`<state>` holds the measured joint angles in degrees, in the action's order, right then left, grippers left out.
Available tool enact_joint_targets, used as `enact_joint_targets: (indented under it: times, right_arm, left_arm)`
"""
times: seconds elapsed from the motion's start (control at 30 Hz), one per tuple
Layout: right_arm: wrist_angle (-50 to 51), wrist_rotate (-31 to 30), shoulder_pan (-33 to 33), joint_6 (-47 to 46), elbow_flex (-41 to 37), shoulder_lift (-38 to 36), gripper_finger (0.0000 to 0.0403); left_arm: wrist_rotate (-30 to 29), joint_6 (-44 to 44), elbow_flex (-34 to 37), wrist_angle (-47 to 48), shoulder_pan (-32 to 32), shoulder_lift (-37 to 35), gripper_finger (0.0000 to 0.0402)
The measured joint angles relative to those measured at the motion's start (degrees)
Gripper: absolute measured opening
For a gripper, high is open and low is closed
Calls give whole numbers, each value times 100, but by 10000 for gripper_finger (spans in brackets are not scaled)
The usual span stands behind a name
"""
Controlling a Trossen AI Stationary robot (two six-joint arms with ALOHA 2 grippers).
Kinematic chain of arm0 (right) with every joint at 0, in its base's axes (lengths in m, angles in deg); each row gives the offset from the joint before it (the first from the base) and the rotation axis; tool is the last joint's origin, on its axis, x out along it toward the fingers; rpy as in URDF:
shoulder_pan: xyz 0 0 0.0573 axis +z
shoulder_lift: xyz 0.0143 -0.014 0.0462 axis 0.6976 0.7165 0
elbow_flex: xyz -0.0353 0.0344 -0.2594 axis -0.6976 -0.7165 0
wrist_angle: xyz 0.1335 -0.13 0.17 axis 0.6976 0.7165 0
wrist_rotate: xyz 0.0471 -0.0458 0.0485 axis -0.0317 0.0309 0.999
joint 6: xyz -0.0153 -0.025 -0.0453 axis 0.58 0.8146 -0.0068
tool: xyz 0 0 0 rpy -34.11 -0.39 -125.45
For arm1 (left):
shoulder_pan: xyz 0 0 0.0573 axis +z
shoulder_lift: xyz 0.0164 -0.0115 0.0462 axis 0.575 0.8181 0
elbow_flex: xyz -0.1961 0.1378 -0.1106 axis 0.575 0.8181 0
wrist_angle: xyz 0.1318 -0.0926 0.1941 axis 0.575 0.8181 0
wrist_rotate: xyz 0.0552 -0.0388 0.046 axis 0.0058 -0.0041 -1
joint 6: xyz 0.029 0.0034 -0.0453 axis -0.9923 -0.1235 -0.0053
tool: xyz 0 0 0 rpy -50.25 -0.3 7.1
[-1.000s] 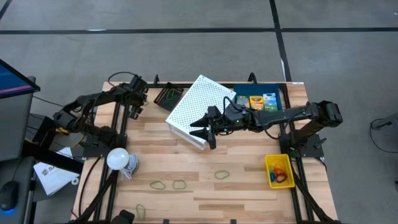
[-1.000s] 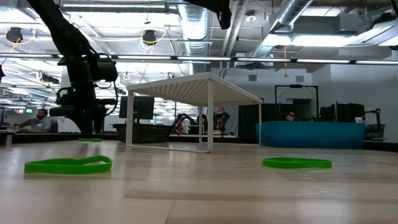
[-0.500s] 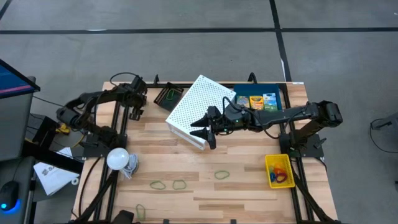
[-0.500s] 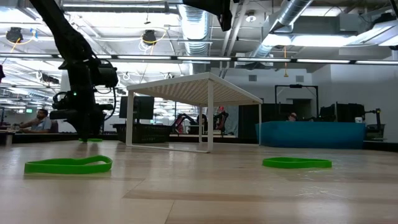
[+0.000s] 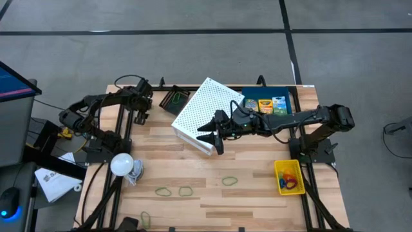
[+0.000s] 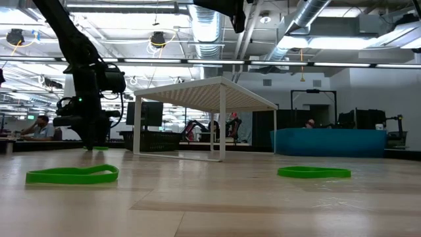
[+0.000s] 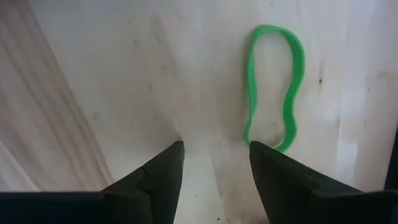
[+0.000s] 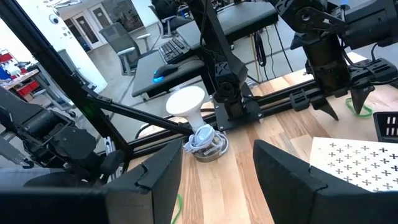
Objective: Pick & Place Office Desk Supplies
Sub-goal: Put the green rubber band into the black bin
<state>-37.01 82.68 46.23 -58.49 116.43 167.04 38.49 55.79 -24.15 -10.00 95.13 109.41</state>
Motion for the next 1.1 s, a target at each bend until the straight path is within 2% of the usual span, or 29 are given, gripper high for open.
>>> enact_joint_targets:
  times: [0.47,0.77,1.1]
  right_arm:
    - [84,0,-64,-2,0,0,193]
    - [200,0,-66,-1,-2,0,193]
    - [214,0,-66,94,-2,0,193]
  left_arm:
    - [-27,811,17,-105,15,-2,182]
    - [615,992,-58,-157,324,20,182]
    - [708,1319,-189,-321,337,138,182]
